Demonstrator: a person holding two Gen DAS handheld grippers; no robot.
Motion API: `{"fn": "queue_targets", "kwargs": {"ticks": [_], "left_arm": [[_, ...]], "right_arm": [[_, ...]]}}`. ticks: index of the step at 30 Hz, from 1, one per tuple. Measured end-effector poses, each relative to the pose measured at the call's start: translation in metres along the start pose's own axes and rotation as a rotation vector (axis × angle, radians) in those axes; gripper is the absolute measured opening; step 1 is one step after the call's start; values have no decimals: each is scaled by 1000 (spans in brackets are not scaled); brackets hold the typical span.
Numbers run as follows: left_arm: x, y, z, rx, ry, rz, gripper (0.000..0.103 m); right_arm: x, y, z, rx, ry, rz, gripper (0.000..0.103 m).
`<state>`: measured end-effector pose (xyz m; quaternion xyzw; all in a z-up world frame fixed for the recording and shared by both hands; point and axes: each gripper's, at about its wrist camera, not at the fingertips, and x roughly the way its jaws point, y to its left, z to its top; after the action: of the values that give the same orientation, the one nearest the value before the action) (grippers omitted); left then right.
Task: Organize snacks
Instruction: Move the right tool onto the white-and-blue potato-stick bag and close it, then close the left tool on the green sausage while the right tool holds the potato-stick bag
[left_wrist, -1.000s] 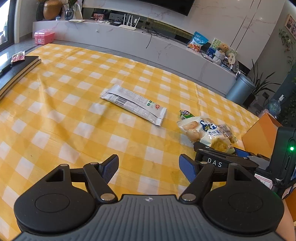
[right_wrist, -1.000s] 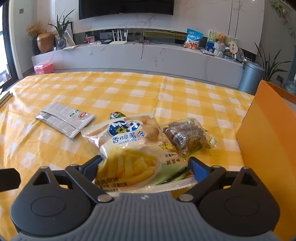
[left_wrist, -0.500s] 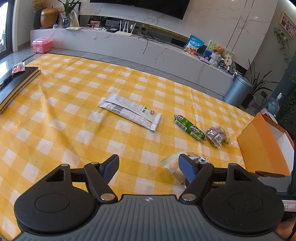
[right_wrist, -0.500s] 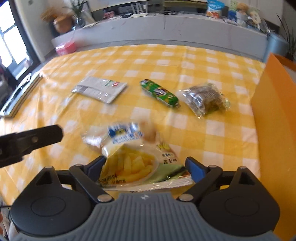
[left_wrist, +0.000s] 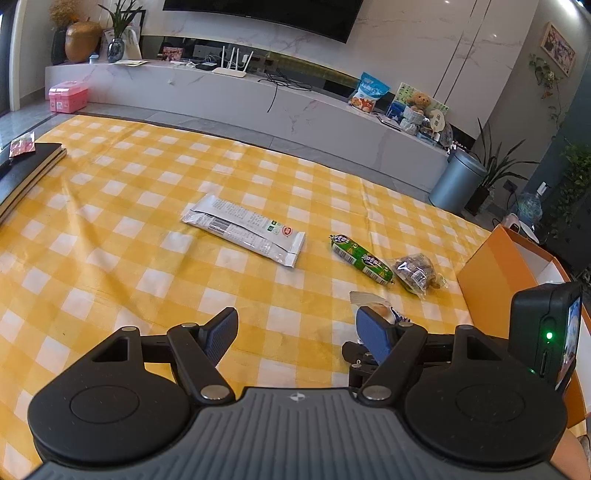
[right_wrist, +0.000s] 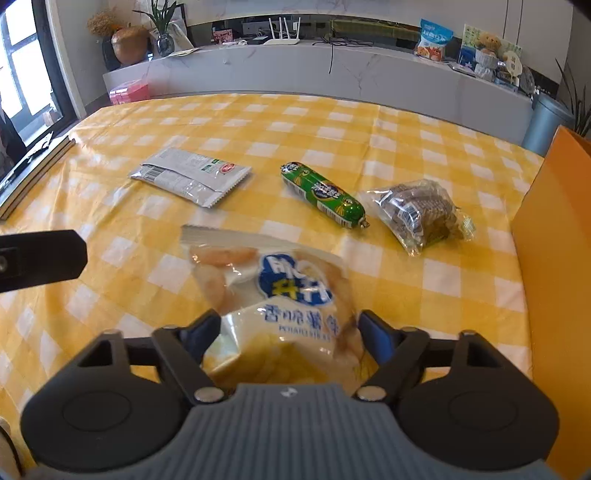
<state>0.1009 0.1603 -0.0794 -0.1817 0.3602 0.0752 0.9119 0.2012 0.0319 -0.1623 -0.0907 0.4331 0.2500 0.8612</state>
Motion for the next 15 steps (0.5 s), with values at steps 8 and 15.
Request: {"fn": "queue_targets", "kwargs": {"ticks": [8,15], "left_arm": [[4,-11,13,15,61,-44,86],[27,-34,34,-14,149,-110,86]], "right_arm": [[-3,-11,2,44,0,-9,63],[0,-33,6,113,-17,-79,63]]}}
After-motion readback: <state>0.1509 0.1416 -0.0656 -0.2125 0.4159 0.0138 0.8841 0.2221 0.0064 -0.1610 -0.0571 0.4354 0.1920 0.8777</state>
